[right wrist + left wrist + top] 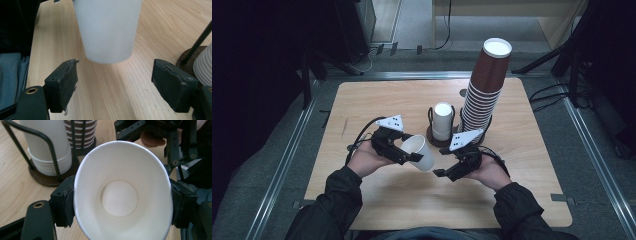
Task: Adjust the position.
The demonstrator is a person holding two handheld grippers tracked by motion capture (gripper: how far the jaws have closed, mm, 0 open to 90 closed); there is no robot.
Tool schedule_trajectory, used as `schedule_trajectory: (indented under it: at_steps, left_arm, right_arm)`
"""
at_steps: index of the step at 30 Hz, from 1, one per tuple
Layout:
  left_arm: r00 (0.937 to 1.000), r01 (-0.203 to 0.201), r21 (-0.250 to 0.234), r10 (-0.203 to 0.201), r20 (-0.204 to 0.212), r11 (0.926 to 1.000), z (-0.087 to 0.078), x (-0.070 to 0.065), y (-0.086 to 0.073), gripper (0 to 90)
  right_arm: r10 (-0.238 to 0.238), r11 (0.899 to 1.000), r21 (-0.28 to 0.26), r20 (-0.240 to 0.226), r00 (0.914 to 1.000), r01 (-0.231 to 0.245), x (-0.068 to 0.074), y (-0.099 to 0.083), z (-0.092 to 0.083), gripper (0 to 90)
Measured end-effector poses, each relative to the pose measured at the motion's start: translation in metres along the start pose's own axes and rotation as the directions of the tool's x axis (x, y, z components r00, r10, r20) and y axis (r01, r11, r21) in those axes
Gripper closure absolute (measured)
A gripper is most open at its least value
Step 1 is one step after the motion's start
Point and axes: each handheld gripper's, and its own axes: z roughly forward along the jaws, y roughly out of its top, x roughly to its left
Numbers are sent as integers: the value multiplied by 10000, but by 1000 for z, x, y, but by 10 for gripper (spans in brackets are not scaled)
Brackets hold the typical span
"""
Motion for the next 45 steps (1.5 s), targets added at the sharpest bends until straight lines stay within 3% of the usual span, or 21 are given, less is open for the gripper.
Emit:
schedule_trajectory:
  at_steps: [8,15,20,26,32,38,45]
  left_arm:
    - [9993,17,463,1,-376,9989,-5,5,-4,237]
    - [9981,34,718,11,-620,9974,-11,10,-8,237]
    - [9977,191,776,-139,-659,9968,-17,16,-11,237]
    - [9944,427,835,-342,-1001,9956,-26,27,-18,237]
    - [9890,809,763,-705,-1301,9938,-40,38,-27,237]
    - [9761,1214,655,-1072,-1890,9904,-58,51,-38,237]
    - [9637,1593,559,-1430,-2257,9856,-68,62,-47,237]
  right_arm:
    - [533,9986,-47,354,9980,-532,-3,-2,-4,198]
    - [609,9980,-171,499,9969,-602,-4,-4,-8,197]
    - [635,9979,-162,639,9959,-626,-4,-5,-10,197]
    - [644,9979,-112,675,9956,-638,-5,-6,-11,197]
    - [659,9978,-69,694,9954,-656,-5,-7,-10,197]
    - [640,9979,34,696,9955,-644,-7,-8,-9,197]
    - [689,9976,-39,662,9954,-688,-7,-8,-9,198]
